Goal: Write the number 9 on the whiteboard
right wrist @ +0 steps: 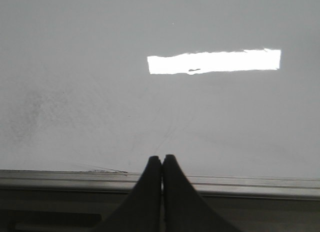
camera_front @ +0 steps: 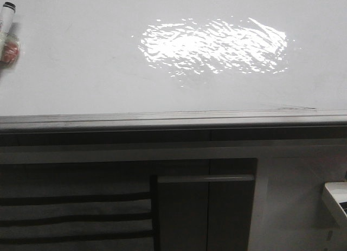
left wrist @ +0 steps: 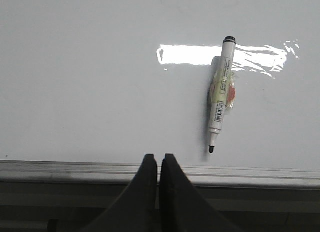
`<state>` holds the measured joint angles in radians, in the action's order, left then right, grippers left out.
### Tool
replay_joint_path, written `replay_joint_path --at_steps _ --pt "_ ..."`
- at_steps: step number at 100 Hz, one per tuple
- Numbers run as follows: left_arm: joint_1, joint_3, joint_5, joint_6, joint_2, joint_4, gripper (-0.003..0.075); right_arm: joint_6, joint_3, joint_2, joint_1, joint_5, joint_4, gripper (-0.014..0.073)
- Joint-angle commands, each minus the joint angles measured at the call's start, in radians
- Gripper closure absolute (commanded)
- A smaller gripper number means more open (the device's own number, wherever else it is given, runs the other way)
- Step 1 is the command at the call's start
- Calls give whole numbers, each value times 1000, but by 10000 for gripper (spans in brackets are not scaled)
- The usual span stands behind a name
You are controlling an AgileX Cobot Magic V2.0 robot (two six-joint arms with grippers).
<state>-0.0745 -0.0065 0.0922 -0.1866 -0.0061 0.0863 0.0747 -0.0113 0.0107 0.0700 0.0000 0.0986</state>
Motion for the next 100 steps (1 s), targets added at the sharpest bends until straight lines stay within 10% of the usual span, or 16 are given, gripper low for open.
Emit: replay_joint_path --at_steps 1,100 --pt "3 30 -74 -13 -24 -9 741 4 -28 16 -1 -85 0 666" --pt "3 -46 -183 -5 -24 53 741 4 92 8 -1 0 8 666"
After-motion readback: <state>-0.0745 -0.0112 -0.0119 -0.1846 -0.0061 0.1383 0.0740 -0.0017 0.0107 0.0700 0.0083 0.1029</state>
